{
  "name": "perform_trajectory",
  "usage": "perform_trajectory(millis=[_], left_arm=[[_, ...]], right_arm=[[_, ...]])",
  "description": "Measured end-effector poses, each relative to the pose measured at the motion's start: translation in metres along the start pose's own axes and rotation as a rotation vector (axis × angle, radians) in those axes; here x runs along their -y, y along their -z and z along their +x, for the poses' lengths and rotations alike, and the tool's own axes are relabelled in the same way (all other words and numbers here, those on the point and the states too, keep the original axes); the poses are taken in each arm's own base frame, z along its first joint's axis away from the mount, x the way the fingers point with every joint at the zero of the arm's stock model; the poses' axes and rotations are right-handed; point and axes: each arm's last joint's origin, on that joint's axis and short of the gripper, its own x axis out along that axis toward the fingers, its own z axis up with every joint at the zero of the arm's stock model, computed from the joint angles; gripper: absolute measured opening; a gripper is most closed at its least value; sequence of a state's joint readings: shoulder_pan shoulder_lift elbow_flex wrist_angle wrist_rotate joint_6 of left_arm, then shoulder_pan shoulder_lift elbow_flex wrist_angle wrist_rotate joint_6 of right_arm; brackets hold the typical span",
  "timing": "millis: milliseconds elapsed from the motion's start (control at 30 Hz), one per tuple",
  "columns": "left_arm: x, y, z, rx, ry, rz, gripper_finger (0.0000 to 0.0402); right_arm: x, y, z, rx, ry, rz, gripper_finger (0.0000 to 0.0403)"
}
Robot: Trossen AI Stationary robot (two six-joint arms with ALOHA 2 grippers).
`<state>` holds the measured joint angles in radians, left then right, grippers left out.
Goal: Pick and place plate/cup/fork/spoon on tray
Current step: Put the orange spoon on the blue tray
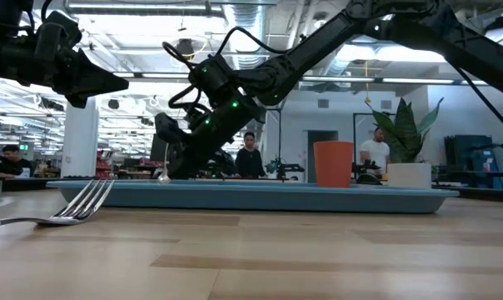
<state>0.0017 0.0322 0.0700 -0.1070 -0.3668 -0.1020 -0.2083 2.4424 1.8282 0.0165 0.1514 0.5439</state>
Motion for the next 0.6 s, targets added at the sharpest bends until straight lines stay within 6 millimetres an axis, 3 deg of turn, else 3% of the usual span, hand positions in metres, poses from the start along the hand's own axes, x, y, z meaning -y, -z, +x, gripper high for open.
perform_trajectory(millis=[600], left_arm=[[0.0000,0.0002,0.0000,-0.001,0.001,-0.007,0.0002]], right_arm=[[0.0053,0.0053,0.0000,-0.058,0.046,-0.031,0.0009]])
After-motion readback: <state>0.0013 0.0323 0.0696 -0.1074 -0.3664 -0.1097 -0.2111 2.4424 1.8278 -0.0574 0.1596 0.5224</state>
